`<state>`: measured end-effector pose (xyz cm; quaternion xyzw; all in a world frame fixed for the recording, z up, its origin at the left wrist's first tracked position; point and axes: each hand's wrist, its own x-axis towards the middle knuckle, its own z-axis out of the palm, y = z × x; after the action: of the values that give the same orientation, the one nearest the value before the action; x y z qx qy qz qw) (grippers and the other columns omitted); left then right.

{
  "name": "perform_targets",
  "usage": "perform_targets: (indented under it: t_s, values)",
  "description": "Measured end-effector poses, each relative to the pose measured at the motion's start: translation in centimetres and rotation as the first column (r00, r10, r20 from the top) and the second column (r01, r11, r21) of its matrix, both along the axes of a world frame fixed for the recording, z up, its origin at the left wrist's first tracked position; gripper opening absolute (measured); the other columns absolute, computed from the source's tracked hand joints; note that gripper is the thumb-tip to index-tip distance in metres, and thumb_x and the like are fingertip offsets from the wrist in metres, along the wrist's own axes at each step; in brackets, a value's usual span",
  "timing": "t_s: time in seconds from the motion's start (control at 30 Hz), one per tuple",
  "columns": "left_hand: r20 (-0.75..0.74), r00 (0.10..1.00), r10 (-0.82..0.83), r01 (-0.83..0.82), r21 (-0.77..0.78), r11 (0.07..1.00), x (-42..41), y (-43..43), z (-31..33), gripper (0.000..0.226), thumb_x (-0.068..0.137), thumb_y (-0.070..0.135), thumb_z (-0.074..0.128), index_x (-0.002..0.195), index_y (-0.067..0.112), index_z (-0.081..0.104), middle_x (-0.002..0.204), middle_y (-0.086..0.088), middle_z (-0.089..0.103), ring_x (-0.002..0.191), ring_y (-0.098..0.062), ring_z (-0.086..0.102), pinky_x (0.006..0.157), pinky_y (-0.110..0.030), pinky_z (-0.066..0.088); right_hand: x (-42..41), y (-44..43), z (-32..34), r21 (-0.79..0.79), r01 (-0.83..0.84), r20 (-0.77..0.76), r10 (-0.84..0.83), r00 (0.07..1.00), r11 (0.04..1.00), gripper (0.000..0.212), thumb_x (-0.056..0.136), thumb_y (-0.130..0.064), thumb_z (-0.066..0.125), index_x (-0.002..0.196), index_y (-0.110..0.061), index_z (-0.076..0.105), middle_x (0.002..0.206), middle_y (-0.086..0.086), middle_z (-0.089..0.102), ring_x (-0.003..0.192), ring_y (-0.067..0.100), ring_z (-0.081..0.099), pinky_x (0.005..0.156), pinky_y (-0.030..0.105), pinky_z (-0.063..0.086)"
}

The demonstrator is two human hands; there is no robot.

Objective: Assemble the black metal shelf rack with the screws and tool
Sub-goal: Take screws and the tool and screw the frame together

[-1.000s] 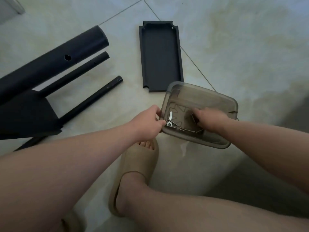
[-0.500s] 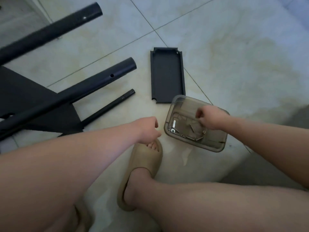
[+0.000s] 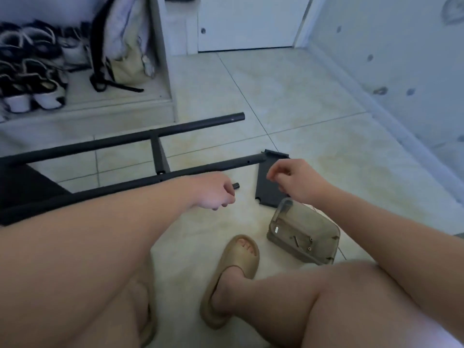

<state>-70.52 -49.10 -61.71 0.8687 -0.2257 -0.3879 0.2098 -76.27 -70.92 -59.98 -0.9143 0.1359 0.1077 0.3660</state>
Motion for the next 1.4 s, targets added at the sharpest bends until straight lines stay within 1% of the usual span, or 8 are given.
perform_targets:
  t_s: [0.13, 0.23, 0.37, 0.5, 0.73, 0.97, 1.27, 1.4]
  values:
    - [0.035, 0.978, 0.203, -0.196, -0.152, 0.969, 0.5, 5.1, 2.5, 0.011, 0.094, 0.022, 0.056, 0.091, 0.026, 0.066, 0.089, 0.007, 0.072, 0.076, -0.013, 0.072, 0.064, -0.024, 0.049, 2.1, 5.5, 2.7, 0.127, -0.018, 0.021, 0.015, 1.000, 0.992, 0.022, 0.092, -0.005, 0.060, 0.089, -0.023, 0.072, 0.075, -0.007, 0.066, 0.068, 0.013, 0.059, 0.064, 0.026, 0.051]
    - [0.015, 0.932, 0.361, -0.349, -0.230, 0.909, 1.2, 9.5, 2.7, 0.012, 0.097, 0.021, 0.054, 0.094, 0.023, 0.065, 0.085, 0.007, 0.072, 0.066, -0.008, 0.067, 0.064, -0.023, 0.049, 3.6, 9.5, 3.4, 0.230, -0.123, 0.013, 0.123, 0.992, 0.965, 0.021, 0.089, -0.003, 0.068, 0.101, -0.020, 0.071, 0.087, -0.004, 0.066, 0.085, 0.016, 0.063, 0.089, 0.036, 0.056]
    - [-0.054, 0.832, 0.552, -0.545, -0.268, 0.795, 2.7, 14.3, 2.0, 0.012, 0.098, 0.021, 0.054, 0.095, 0.021, 0.066, 0.085, 0.002, 0.072, 0.061, -0.011, 0.060, 0.056, -0.021, 0.046, 4.8, 13.6, 2.5, 0.238, -0.229, -0.025, 0.242, 0.970, 0.944, 0.017, 0.093, -0.012, 0.070, 0.109, -0.018, 0.073, 0.094, 0.001, 0.068, 0.099, 0.028, 0.069, 0.099, 0.046, 0.055]
    - [-0.093, 0.753, 0.651, -0.651, -0.249, 0.717, 4.8, 17.4, 0.2, 0.011, 0.099, 0.022, 0.056, 0.091, 0.023, 0.064, 0.090, 0.000, 0.072, 0.067, -0.016, 0.060, 0.060, -0.025, 0.047, 6.1, 15.9, 0.8, 0.201, -0.291, -0.090, 0.314, 0.945, 0.935, 0.017, 0.096, -0.015, 0.067, 0.111, -0.016, 0.075, 0.100, 0.007, 0.076, 0.094, 0.018, 0.071, 0.097, 0.036, 0.057]
    - [-0.071, 0.775, 0.628, -0.631, -0.146, 0.762, 8.7, 18.5, -3.3, 0.026, 0.095, 0.034, 0.058, 0.106, 0.014, 0.071, 0.104, -0.001, 0.072, 0.101, -0.023, 0.067, 0.082, -0.033, 0.052, 8.6, 16.5, -1.9, 0.260, -0.302, -0.160, 0.350, 0.923, 0.917, 0.011, 0.095, -0.001, 0.064, 0.099, -0.003, 0.074, 0.091, 0.014, 0.076, 0.082, 0.018, 0.072, 0.080, 0.023, 0.059]
    - [-0.275, 0.774, 0.570, -0.604, -0.052, 0.795, 10.4, 15.7, -4.7, 0.032, 0.098, 0.049, 0.052, 0.112, 0.021, 0.062, 0.093, 0.015, 0.071, 0.092, -0.011, 0.068, 0.085, -0.034, 0.049, 10.9, 16.9, -3.7, 0.203, -0.393, -0.183, 0.429, 0.885, 0.897, 0.013, 0.095, -0.004, 0.064, 0.096, -0.012, 0.074, 0.087, 0.002, 0.078, 0.085, 0.017, 0.074, 0.071, 0.019, 0.055]
    - [-0.365, 0.717, 0.594, -0.665, -0.103, 0.740, 11.1, 14.4, -6.5, 0.023, 0.098, 0.024, 0.062, 0.114, 0.008, 0.068, 0.100, 0.000, 0.072, 0.086, -0.016, 0.067, 0.082, -0.031, 0.050, 11.9, 16.9, -4.5, 0.218, -0.436, -0.144, 0.471, 0.870, 0.873, 0.014, 0.094, -0.004, 0.066, 0.093, -0.016, 0.074, 0.082, -0.001, 0.077, 0.081, 0.013, 0.072, 0.091, 0.038, 0.056]
    - [-0.345, 0.696, 0.629, -0.699, -0.126, 0.704, 11.1, 14.0, -6.5, 0.015, 0.097, 0.019, 0.063, 0.107, 0.008, 0.066, 0.086, 0.000, 0.070, 0.075, -0.015, 0.067, 0.070, -0.026, 0.048, 12.2, 16.4, -4.2, 0.115, -0.415, -0.049, 0.422, 0.905, 0.903, 0.013, 0.094, -0.014, 0.069, 0.090, -0.026, 0.072, 0.088, -0.005, 0.077, 0.083, 0.018, 0.067, 0.076, 0.027, 0.054]
